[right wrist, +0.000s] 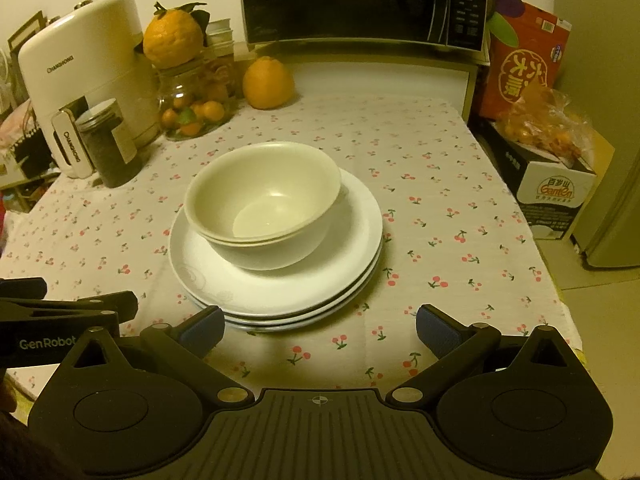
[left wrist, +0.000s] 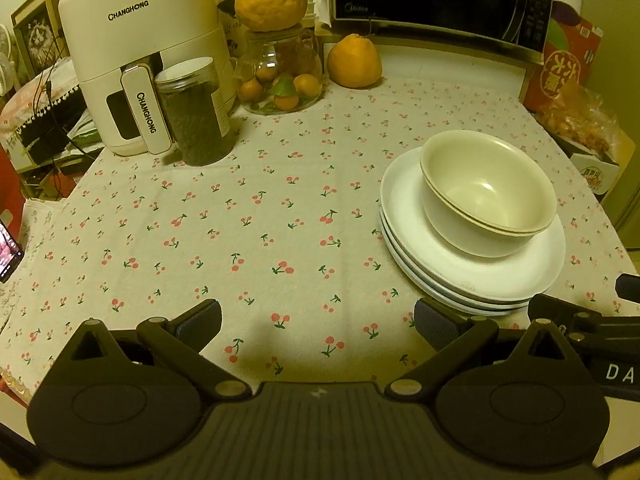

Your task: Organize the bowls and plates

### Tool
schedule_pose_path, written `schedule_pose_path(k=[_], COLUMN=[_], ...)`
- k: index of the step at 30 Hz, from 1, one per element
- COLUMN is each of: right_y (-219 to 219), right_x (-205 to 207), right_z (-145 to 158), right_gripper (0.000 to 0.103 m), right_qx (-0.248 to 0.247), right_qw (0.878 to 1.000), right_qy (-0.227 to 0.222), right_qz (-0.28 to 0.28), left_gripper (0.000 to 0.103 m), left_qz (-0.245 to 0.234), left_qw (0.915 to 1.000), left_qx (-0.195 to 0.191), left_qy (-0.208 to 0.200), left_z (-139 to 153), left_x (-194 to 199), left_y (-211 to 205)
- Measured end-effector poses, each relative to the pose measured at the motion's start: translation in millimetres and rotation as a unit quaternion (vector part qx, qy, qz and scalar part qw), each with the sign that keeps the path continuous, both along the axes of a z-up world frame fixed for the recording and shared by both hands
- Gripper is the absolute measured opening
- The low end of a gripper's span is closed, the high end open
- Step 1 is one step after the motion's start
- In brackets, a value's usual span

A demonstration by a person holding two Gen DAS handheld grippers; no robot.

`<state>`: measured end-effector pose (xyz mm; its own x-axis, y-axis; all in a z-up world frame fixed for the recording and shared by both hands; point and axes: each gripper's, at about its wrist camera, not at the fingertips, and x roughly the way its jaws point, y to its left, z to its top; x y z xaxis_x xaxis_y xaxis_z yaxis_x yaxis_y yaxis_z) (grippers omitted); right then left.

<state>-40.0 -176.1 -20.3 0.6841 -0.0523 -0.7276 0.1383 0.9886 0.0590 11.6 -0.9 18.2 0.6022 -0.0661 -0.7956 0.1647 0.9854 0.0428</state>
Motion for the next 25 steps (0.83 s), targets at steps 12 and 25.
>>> schedule_pose_path(k=[12, 25], right_y=[-1.5, -1.8], right_x=[0.2, 0.0], right_z=[-1.2, 0.0], right_gripper=[0.103, 0.103], right_qx=[0.002, 0.001], right_qw=[1.0, 1.0], right_qy=[0.002, 0.002], right_qz=[-0.003, -0.002], left_gripper=[0.103, 0.103], left_qz=[0.002, -0.002], left_qw=[1.0, 0.9999], left_qx=[0.001, -0.005], left_qy=[0.003, 0.011], left_z=[-0.6, -0.5], left_x=[1.2, 2.4], left_y=[1.6, 2.1])
